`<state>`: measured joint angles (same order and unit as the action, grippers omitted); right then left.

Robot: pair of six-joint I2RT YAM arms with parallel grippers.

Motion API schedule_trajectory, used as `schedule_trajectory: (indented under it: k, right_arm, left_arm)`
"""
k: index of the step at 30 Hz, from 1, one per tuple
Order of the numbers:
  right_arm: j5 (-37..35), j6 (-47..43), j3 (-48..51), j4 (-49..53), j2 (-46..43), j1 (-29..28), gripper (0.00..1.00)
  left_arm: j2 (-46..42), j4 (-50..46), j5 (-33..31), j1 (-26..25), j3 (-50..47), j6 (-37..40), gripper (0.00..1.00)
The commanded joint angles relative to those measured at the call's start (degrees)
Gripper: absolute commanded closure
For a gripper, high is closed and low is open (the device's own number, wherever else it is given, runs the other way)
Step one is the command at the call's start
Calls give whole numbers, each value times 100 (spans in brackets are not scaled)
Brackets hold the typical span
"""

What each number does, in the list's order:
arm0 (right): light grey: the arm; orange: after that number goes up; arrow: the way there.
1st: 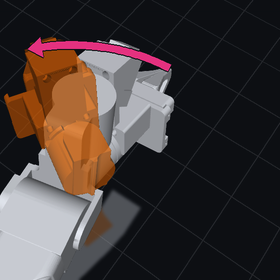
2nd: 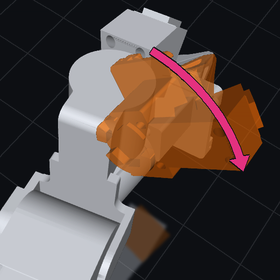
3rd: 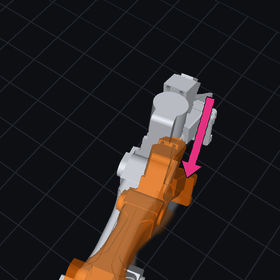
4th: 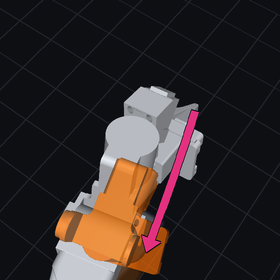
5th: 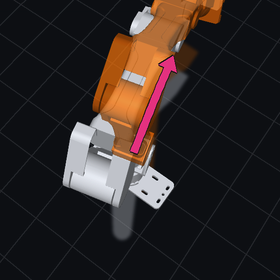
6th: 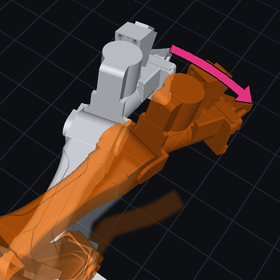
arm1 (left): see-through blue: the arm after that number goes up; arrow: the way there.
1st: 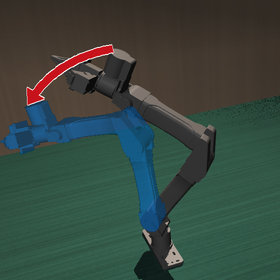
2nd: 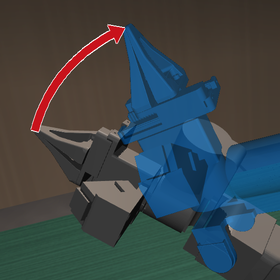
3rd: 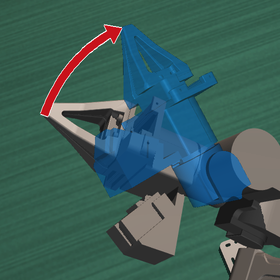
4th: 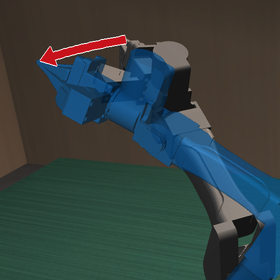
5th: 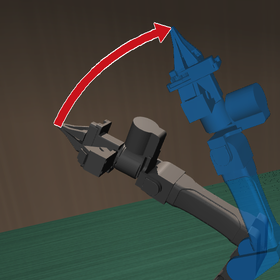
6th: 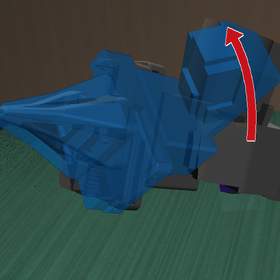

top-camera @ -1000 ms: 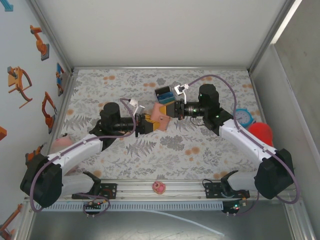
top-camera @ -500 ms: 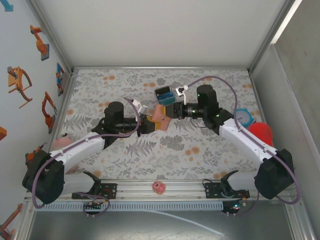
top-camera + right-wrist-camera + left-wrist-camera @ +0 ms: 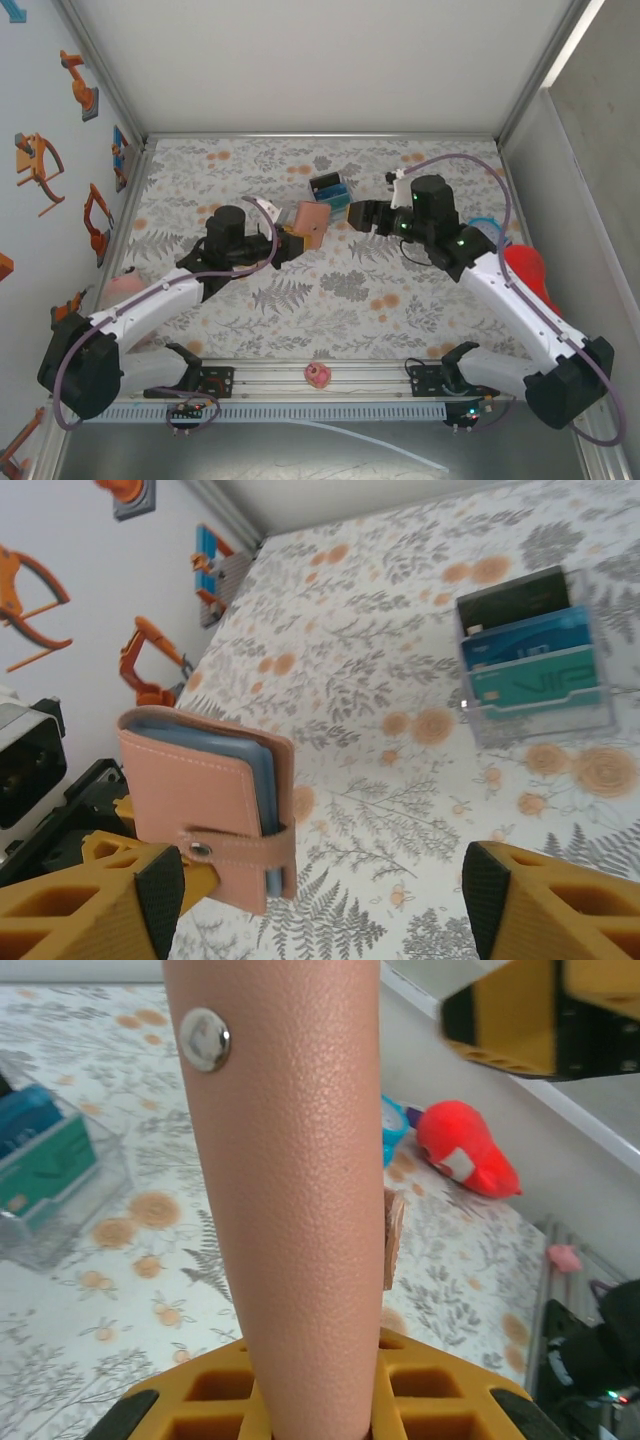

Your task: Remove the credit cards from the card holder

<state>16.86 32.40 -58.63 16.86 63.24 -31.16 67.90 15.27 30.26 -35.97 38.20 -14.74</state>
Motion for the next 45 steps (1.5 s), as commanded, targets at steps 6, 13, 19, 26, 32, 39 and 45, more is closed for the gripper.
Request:
schedule_trajectory:
  k: [6, 13, 19, 26, 32, 39, 45]
  right_arm:
    - [-1779, 321, -268, 838, -41, -962, 37]
    - [-2449, 328, -775, 839, 595, -1918, 38]
    - [-2136, 357, -1133, 608, 1207, -2061, 44]
    - [-2423, 502, -1431, 605, 1653, -2061, 51]
    - [-2481, 734, -1557, 398, 1940, -2044, 53]
    - [-2385, 844, -1651, 240, 2173, -1918, 53]
    - [-2157, 869, -1677, 98, 2336, -1868, 54]
  left_arm:
    - [-97, 43, -1406, -24, -75, 115, 100]
    - [115, 477, -1398, -15, -109, 11, 100]
    - [322, 622, -988, -22, -10, 25, 100]
    - [342, 836, -720, -21, -54, -11, 100]
    - [328, 937, -577, -18, -109, -93, 100]
    - [353, 1160, -377, -32, -194, -239, 100]
    - [347, 1212, -310, -41, -207, -286, 100]
